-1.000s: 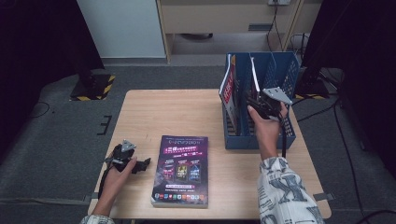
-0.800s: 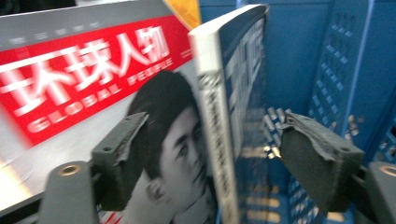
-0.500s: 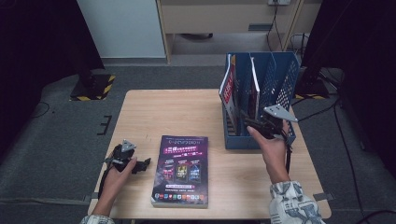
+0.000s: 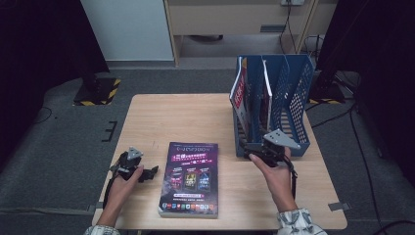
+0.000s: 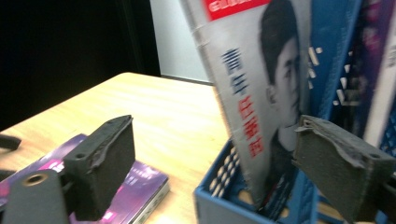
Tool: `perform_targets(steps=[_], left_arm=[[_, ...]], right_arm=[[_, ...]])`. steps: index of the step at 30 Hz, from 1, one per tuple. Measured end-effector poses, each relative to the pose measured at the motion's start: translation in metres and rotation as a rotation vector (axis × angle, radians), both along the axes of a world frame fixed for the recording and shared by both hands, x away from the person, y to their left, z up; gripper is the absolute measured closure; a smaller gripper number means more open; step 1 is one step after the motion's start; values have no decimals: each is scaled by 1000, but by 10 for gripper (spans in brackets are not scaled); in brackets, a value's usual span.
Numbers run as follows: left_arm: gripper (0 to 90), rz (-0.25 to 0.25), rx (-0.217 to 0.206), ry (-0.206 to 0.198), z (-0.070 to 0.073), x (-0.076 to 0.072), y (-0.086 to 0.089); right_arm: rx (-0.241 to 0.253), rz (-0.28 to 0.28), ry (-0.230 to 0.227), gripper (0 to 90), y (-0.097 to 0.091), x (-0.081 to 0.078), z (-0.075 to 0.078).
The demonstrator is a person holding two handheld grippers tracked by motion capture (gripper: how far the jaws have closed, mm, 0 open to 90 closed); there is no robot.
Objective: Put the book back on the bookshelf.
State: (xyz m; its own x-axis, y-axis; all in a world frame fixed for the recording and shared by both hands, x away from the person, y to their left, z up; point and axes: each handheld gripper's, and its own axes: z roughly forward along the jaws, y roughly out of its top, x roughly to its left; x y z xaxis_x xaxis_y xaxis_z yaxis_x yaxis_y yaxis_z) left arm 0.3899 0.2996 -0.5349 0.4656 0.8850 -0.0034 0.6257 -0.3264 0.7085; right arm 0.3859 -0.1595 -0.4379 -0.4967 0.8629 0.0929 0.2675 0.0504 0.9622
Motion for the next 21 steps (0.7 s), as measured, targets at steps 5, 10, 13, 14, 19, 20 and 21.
perform_targets(steps=[5, 10, 13, 14, 19, 20, 21], left_arm=[[76, -16, -34, -22, 9, -5, -3], [112, -51, -52, -39, 15, -10, -10], [116, -77, -59, -54, 20, -12, -19], [119, -77, -59, -54, 20, -12, -19], [138, -95, -81, -73, 26, -15, -30], [144, -95, -81, -73, 26, -15, -30], [154, -103, -85, -75, 26, -16, -31]], right_arm=[[-43, 64, -1, 197, 22, -8, -8], [-60, 112, 17, 260, 35, -12, -14], [-85, 157, 36, 308, 48, -14, -23], [-94, 162, 37, 316, 50, -15, -24], [-133, 206, 53, 346, 64, -20, -32], [-133, 206, 53, 346, 64, -20, -32], [-144, 225, 61, 359, 69, -21, -36]])
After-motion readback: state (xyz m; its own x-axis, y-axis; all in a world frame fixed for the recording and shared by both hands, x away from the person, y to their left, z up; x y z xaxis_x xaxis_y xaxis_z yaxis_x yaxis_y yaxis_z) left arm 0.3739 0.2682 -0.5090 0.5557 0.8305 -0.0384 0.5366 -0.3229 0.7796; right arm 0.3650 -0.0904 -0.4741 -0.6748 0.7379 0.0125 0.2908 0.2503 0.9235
